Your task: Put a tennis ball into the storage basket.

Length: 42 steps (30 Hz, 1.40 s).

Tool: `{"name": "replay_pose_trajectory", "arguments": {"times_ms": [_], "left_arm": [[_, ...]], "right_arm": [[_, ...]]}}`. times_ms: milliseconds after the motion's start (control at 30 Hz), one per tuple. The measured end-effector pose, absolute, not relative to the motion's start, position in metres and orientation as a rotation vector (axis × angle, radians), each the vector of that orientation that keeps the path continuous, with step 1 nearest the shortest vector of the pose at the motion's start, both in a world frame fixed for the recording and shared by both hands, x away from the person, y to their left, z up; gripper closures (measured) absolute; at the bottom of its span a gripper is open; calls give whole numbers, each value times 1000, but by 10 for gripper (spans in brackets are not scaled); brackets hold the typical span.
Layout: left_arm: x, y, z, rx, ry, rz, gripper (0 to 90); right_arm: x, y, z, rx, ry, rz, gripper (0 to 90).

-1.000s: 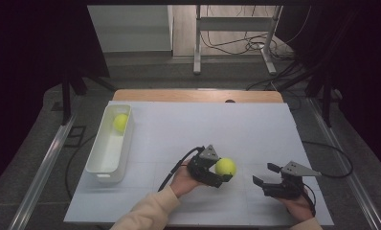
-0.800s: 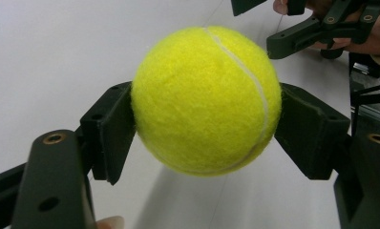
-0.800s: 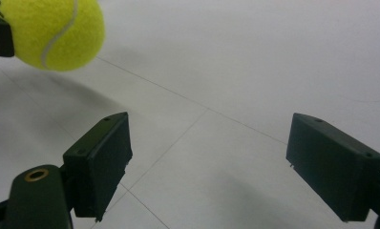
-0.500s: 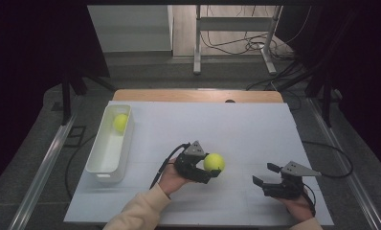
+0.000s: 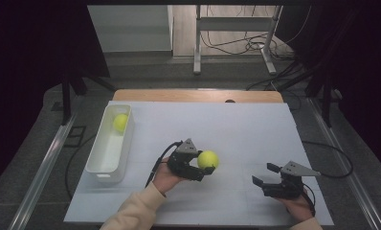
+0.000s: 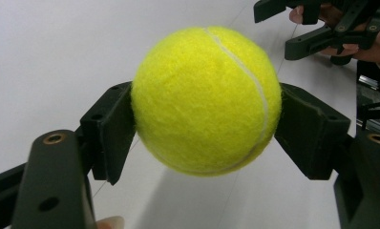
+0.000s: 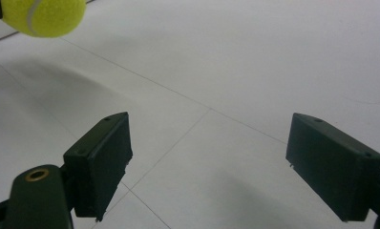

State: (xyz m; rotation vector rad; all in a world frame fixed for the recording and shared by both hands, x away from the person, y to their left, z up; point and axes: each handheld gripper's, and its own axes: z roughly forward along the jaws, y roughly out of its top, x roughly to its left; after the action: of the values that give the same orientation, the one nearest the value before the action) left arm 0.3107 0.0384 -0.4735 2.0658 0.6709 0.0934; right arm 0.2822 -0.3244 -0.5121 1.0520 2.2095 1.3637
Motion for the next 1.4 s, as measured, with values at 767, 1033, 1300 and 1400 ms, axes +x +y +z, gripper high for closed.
{"name": "replay_pose_trajectory", "arguments": {"times_ms": [767, 1033, 1300, 1400], "left_arm": [[312, 59, -459, 2002, 701, 107, 266], [312, 66, -452, 1983, 710, 138, 266], [313, 76, -448, 1963, 731, 153, 266], [313, 78, -446, 1959, 736, 158, 266]], "right_arm": [[282, -325, -512, 1054, 2212, 1360, 158], [282, -324, -512, 1055, 2213, 1359, 158], [283, -324, -513, 1058, 2216, 1353, 158], [282, -324, -513, 1057, 2217, 1352, 158]]}}
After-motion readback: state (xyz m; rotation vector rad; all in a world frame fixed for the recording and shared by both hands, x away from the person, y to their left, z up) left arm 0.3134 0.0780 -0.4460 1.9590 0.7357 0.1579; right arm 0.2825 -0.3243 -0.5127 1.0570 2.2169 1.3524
